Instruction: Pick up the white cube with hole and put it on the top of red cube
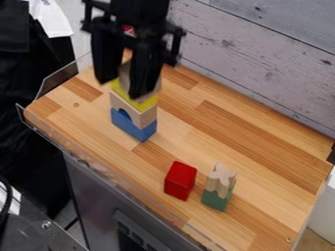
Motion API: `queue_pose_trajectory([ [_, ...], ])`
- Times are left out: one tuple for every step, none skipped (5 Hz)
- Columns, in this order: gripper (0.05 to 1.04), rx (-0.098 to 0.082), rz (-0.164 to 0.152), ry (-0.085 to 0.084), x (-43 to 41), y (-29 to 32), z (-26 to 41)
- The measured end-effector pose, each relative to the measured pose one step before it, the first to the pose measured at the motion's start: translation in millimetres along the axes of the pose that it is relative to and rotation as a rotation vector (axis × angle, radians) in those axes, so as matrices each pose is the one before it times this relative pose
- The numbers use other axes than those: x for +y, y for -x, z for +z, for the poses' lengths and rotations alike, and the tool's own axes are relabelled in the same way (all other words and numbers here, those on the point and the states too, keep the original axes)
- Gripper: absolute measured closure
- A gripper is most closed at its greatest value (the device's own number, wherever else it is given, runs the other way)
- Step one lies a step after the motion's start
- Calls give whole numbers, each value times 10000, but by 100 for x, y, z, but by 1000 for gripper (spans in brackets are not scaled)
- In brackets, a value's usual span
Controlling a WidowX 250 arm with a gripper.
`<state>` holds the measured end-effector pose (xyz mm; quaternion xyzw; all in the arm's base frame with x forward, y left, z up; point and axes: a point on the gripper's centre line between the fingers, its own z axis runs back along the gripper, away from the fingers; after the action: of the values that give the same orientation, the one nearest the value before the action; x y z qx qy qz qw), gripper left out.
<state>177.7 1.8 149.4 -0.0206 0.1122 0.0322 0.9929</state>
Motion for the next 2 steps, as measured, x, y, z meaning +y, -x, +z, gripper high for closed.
queue_pose_trajectory([
  [516,429,146,385,-778,629,-2429],
  [516,-30,591,229,-1011,-925,-2756],
])
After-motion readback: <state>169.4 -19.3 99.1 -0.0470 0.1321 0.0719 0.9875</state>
